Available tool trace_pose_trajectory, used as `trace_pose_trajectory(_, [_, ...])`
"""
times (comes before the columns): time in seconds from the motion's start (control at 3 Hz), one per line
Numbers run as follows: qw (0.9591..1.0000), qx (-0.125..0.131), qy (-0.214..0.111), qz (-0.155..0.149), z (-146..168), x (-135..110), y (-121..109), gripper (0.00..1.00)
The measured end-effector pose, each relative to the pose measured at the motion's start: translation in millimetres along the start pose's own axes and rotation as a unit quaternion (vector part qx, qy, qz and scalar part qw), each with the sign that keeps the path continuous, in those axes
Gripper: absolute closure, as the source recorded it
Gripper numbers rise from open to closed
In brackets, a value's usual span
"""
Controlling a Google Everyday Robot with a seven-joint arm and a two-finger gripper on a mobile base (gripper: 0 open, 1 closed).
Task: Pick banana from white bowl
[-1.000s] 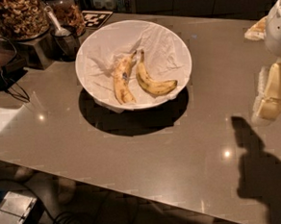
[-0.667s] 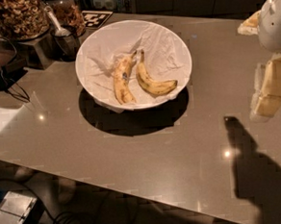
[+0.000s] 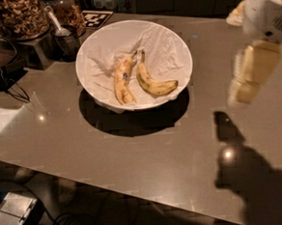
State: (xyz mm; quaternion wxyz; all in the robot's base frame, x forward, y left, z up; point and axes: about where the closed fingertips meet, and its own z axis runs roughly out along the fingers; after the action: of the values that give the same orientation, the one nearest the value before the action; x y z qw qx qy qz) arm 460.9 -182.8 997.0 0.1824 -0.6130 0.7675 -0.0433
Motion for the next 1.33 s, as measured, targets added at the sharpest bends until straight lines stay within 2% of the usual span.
trace_pose_trajectory(0.33, [0.9995, 0.000, -0.003, 0.032, 6.0, -37.1, -30.4, 0.00])
trace_pose_trajectory(0.67, [0.9986, -0.035, -0.003, 0.041, 27.3, -63.6, -47.5, 0.00])
trace_pose_trajectory(1.0, [0.9988, -0.030, -0.010, 0.038, 28.7, -69.4, -51.8, 0.00])
trace_pose_trajectory(1.33, [0.9978, -0.014, 0.007, 0.064, 46.6, -86.7, -63.7, 0.00])
